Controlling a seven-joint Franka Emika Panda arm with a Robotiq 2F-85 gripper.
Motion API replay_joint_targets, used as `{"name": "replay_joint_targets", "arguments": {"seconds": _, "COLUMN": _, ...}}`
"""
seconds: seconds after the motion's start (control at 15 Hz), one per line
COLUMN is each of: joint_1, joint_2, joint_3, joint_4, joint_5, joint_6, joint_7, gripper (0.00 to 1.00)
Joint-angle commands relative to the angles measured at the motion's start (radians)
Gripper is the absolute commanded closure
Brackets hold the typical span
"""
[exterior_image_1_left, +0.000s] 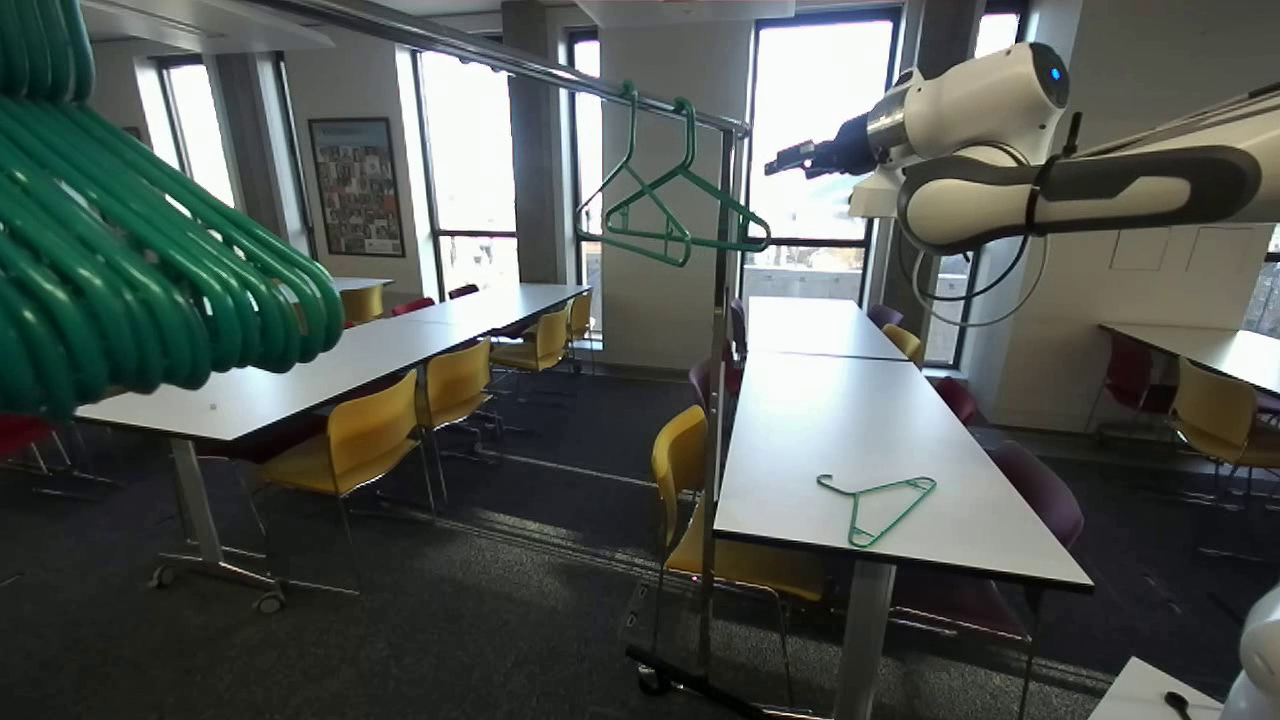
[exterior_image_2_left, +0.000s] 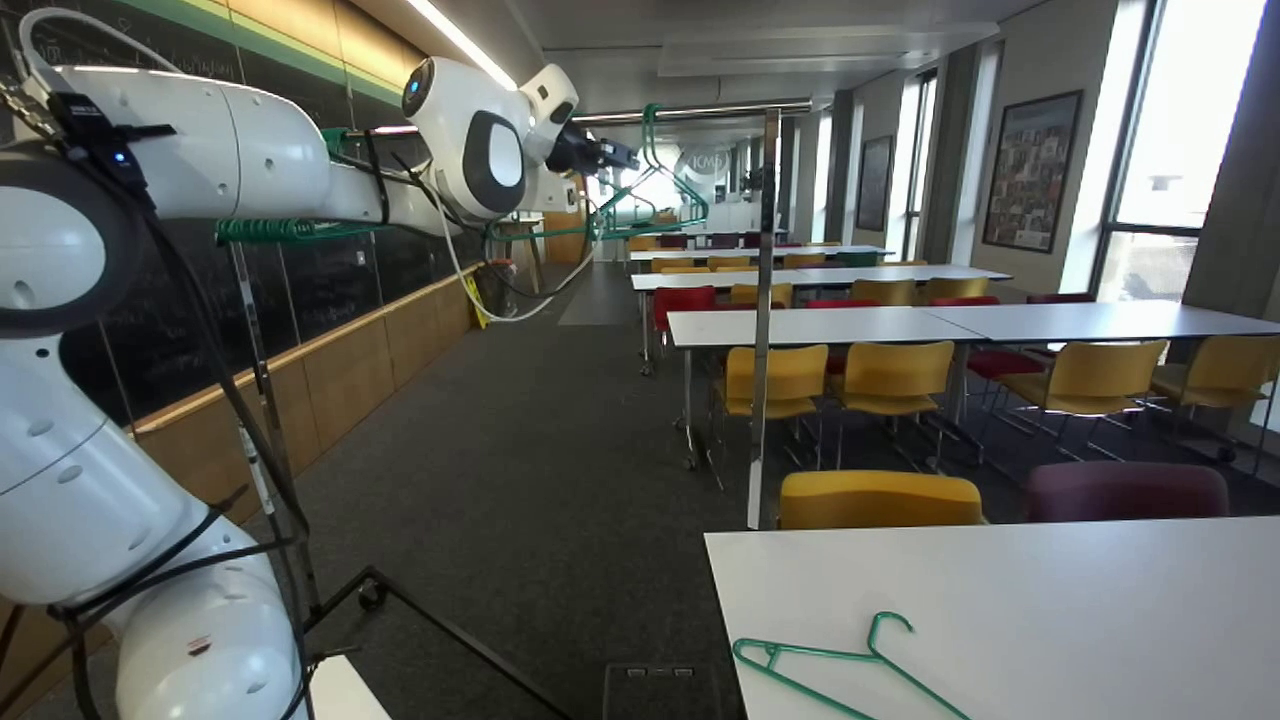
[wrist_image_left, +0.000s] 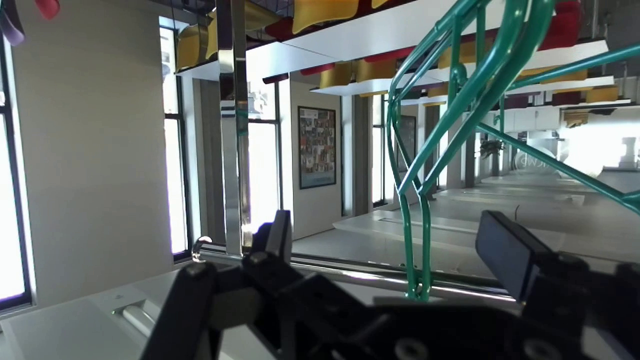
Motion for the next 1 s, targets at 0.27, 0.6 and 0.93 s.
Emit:
{"name": "replay_joint_targets", "arguments": {"seconds": 0.27, "joint_1": 0.009, "joint_2": 0.067, "joint_3": -0.008, "joint_4": 0.005, "joint_5": -0.004, "joint_6": 0.004, "joint_7": -0.027, "gripper": 0.00}}
{"name": "replay_joint_targets", "arguments": {"seconds": 0.6, "joint_1": 0.012, "joint_2": 0.113, "joint_3": -0.010, "joint_4": 0.008, "joint_5": 0.000, "joint_6": -0.014, "joint_7": -0.035, "gripper": 0.00}}
{"name": "replay_joint_targets", "arguments": {"seconds": 0.93, "joint_1": 0.016, "joint_2": 0.135, "joint_3": -0.013, "joint_4": 0.006, "joint_5": 0.006, "joint_6": -0.021, "joint_7": -0.047, "gripper": 0.00}}
